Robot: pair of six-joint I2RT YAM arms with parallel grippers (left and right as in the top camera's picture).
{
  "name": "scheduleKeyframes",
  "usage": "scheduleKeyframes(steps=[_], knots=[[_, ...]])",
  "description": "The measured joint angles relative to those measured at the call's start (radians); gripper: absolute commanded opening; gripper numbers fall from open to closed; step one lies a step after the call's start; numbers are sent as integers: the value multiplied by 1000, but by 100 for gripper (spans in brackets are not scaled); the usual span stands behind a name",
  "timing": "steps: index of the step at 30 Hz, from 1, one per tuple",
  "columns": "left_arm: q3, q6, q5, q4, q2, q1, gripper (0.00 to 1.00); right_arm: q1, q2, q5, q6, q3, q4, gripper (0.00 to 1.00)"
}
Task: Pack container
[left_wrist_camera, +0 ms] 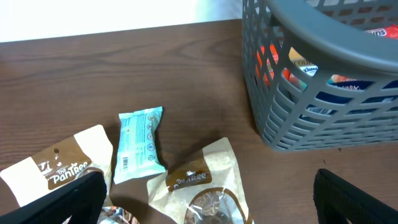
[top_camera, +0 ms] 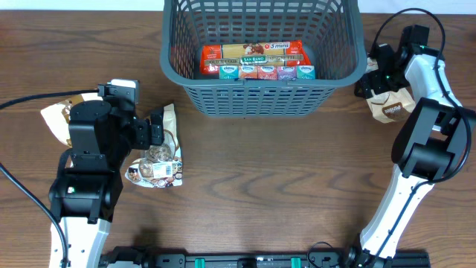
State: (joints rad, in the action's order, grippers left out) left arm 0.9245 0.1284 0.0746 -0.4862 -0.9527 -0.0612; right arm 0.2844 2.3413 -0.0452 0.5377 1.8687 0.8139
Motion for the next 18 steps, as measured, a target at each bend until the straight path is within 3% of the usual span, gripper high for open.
scheduleKeyframes(steps=[2, 3, 5, 6, 9, 11, 14, 18], knots=[[0, 0, 0, -2, 0, 0, 99, 2, 3, -10, -2, 0, -12, 86], [0, 0, 0, -3, 0, 0, 99, 4, 4, -15, -1, 0, -20, 75], [0, 0, 0, -3, 0, 0, 99, 6, 8, -31, -4, 0, -33, 46], [0, 0, 0, -3, 0, 0, 99, 7, 9, -35, -9, 0, -38, 38], [0, 0, 0, -4, 0, 0, 98, 10, 13, -45, -26, 0, -60, 37], [0, 0, 0, -4, 0, 0, 99, 15, 14, -53, -35, 0, -69, 31], [0, 0, 0, -4, 0, 0, 98, 21, 14, -60, -52, 0, -76, 1], [0, 0, 0, -4, 0, 0, 99, 27, 14, -68, -80, 4, -80, 1]])
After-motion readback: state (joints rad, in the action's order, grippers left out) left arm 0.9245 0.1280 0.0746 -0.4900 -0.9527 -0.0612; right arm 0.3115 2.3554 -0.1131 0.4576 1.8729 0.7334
